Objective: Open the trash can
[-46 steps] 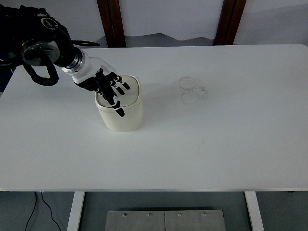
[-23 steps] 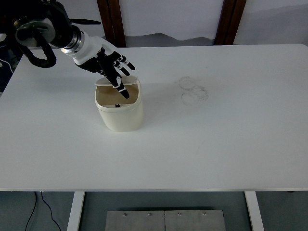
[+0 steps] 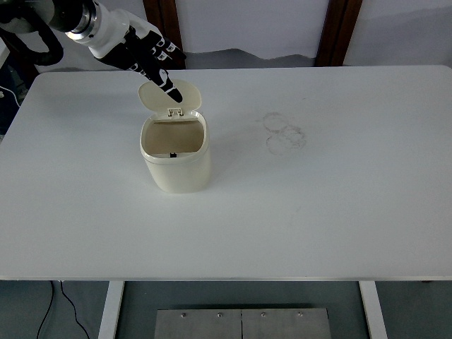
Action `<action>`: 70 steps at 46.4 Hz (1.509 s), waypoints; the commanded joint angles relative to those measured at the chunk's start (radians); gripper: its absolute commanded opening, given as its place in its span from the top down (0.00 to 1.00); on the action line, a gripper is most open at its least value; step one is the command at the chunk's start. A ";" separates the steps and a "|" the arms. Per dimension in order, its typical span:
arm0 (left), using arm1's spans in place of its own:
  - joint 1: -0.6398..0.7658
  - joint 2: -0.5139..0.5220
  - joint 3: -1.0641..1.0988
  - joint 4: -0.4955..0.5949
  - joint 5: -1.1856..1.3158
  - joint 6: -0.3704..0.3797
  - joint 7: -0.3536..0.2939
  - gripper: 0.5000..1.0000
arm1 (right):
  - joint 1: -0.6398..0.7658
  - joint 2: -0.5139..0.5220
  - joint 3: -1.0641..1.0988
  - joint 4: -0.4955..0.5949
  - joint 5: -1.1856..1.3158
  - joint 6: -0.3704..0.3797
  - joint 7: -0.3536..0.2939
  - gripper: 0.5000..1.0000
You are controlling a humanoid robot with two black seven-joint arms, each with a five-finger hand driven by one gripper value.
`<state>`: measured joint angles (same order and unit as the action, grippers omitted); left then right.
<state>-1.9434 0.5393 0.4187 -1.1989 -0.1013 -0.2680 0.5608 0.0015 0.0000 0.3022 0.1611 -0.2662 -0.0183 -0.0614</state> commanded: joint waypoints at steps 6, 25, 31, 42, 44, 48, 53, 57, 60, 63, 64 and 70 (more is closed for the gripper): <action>0.021 0.004 -0.003 0.059 0.002 0.003 -0.050 0.00 | 0.000 0.000 0.000 0.000 0.001 0.000 0.000 0.01; 0.158 -0.001 -0.181 0.285 0.000 0.009 -0.166 0.00 | 0.000 0.000 0.000 0.000 0.001 0.000 0.000 0.01; 0.216 -0.001 -0.282 0.335 -0.001 0.010 -0.229 0.00 | 0.000 0.000 0.000 0.000 0.002 0.000 0.002 0.01; 0.350 -0.001 -0.495 0.414 -0.005 0.032 -0.439 0.00 | 0.000 0.000 0.002 0.000 0.002 0.000 0.002 0.01; 0.374 -0.001 -0.532 0.414 -0.003 0.052 -0.464 0.00 | 0.000 0.000 0.002 0.000 0.002 0.000 0.002 0.01; 0.420 0.002 -0.593 0.414 -0.003 0.081 -0.501 0.00 | 0.000 0.000 0.002 0.000 0.004 0.000 0.003 0.01; 0.477 0.005 -0.658 0.414 -0.003 0.082 -0.550 0.00 | 0.000 0.000 0.003 0.000 0.004 0.000 0.003 0.01; 0.523 0.008 -0.709 0.414 -0.008 0.082 -0.581 0.00 | 0.000 0.000 0.003 0.000 0.004 0.000 0.003 0.01; 0.558 0.017 -0.744 0.414 -0.017 0.082 -0.590 0.00 | 0.000 0.000 0.003 0.000 0.002 0.000 0.003 0.01; 0.592 0.036 -0.784 0.414 -0.017 0.082 -0.595 0.00 | 0.000 0.000 0.003 0.000 0.002 0.000 0.003 0.01; 0.606 0.037 -0.796 0.414 -0.017 0.082 -0.595 0.00 | 0.000 0.000 0.003 0.000 0.002 0.000 0.003 0.01; 0.667 0.042 -0.865 0.414 -0.018 0.081 -0.595 0.00 | 0.000 0.000 0.003 0.000 0.002 0.000 0.003 0.01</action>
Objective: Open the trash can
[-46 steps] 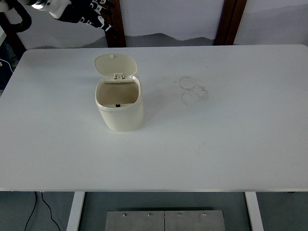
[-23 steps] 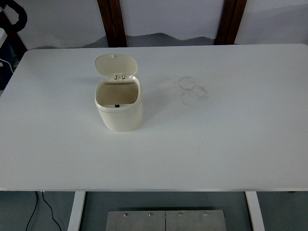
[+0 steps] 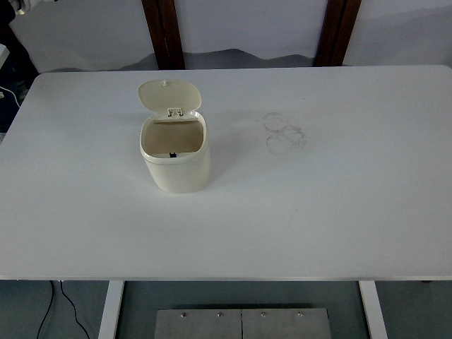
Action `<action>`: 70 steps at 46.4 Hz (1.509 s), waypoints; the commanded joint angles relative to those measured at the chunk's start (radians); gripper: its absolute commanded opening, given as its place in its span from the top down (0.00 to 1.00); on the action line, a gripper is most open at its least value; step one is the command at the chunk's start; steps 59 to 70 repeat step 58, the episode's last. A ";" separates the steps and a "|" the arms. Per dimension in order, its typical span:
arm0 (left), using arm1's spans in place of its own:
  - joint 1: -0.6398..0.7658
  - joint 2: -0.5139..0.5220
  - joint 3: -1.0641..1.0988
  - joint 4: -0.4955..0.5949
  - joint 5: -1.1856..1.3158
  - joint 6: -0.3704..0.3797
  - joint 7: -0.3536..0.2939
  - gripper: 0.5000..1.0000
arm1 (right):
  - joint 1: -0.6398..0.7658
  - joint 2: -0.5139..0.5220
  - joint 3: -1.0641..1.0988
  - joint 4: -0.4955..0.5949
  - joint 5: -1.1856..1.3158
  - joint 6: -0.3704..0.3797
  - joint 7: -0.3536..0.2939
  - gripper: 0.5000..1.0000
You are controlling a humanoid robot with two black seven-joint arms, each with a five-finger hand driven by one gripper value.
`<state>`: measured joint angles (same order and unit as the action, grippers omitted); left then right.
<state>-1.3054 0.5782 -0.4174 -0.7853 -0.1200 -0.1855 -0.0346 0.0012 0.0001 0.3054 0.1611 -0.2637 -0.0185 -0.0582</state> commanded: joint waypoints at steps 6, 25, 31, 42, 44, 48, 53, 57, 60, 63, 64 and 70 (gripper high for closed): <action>0.090 0.012 -0.086 0.001 -0.001 -0.002 0.001 0.00 | 0.000 0.000 0.000 0.000 0.000 0.000 0.000 0.01; 0.293 0.015 -0.253 0.009 -0.023 0.000 0.001 0.00 | 0.000 0.000 0.000 0.000 0.001 0.000 0.000 0.01; 0.325 0.015 -0.290 0.012 -0.023 0.000 0.001 0.00 | 0.000 0.000 0.000 0.000 0.001 0.000 0.000 0.01; 0.344 0.017 -0.313 0.012 -0.023 0.000 -0.002 0.00 | 0.000 0.000 0.000 0.000 0.001 0.000 0.000 0.01; 0.344 0.015 -0.311 0.012 -0.021 0.000 -0.002 0.00 | 0.000 0.000 0.000 0.000 0.001 0.000 0.000 0.01; 0.348 0.015 -0.311 0.011 -0.021 0.000 -0.001 0.00 | 0.000 0.000 0.000 0.000 0.001 0.000 0.001 0.01; 0.350 0.015 -0.311 0.012 -0.021 0.000 -0.002 0.00 | 0.000 0.000 0.000 0.000 0.001 0.000 0.001 0.01; 0.350 0.015 -0.311 0.012 -0.020 0.000 -0.002 0.00 | 0.000 0.000 0.000 0.000 -0.002 0.000 0.003 0.01; 0.350 0.015 -0.311 0.012 -0.020 0.000 -0.001 0.00 | 0.000 0.000 -0.002 0.000 -0.002 0.000 0.003 0.01; 0.350 0.015 -0.311 0.012 -0.020 0.000 -0.001 0.00 | 0.000 0.000 -0.002 0.000 -0.002 0.000 0.003 0.01; 0.350 0.015 -0.311 0.012 -0.020 0.000 -0.001 0.00 | 0.000 0.000 -0.002 0.000 -0.002 0.000 0.003 0.01; 0.350 0.015 -0.311 0.012 -0.020 0.000 -0.001 0.00 | 0.000 0.000 -0.002 0.000 -0.002 0.000 0.003 0.01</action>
